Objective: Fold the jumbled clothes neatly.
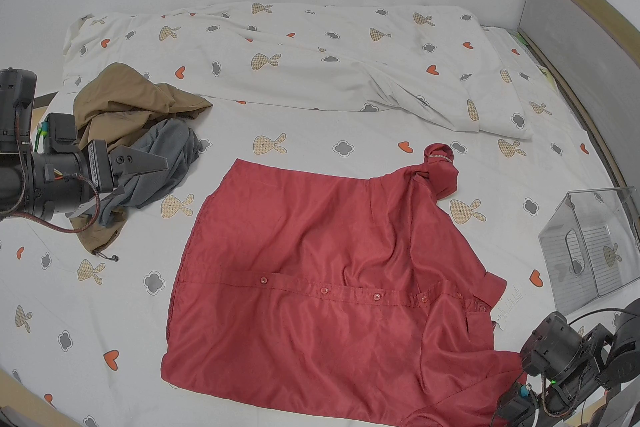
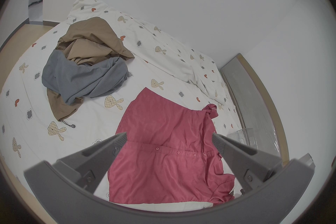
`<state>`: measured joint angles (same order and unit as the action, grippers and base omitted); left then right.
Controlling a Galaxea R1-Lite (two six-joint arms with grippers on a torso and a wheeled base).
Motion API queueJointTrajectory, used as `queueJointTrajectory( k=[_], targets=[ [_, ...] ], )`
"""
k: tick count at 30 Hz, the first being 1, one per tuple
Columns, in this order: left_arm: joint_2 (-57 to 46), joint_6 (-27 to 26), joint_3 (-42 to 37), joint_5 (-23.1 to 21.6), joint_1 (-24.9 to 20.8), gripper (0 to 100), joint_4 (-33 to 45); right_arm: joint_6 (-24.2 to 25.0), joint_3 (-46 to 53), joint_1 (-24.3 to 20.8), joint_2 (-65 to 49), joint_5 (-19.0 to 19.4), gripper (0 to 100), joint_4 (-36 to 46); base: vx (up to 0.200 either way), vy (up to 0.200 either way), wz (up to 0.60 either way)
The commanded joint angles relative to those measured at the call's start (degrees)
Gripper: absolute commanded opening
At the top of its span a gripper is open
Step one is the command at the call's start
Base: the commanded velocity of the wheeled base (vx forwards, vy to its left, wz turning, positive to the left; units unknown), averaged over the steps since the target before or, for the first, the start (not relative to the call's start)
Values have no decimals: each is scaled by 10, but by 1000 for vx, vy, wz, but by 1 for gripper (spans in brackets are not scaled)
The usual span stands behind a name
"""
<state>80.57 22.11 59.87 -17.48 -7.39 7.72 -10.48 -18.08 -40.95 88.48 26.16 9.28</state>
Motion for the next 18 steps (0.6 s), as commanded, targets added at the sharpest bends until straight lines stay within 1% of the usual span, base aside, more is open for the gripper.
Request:
queueJointTrajectory(
  k=[1,6,7,8,9,10,12,16,18],
  targets=[
    [0,0,0,0,0,100,0,-3,-5,-4,-16,0,0,1,0,0,0],
    [1,0,0,1,0,100,0,-8,-4,-4,-16,0,0,7,0,0,0],
    [2,-1,0,1,0,100,-1,-13,-8,-7,-17,1,0,25,0,0,0],
    [2,-1,0,0,0,100,-1,-13,-9,-8,-17,1,100,28,0,0,0],
    [2,-1,0,0,0,100,-1,-13,-9,-8,-17,1,100,28,0,0,0],
    [2,-1,-1,1,0,100,0,-14,-30,-18,-16,3,100,71,0,0,0],
    [2,-1,-2,1,0,100,0,-15,-44,-13,-15,8,100,96,0,0,0],
    [2,-1,-1,1,0,100,0,-14,-56,-12,-21,13,100,101,0,0,0],
    [2,-1,-2,1,0,100,0,-11,-64,0,-22,9,100,99,0,0,0]
  ],
)
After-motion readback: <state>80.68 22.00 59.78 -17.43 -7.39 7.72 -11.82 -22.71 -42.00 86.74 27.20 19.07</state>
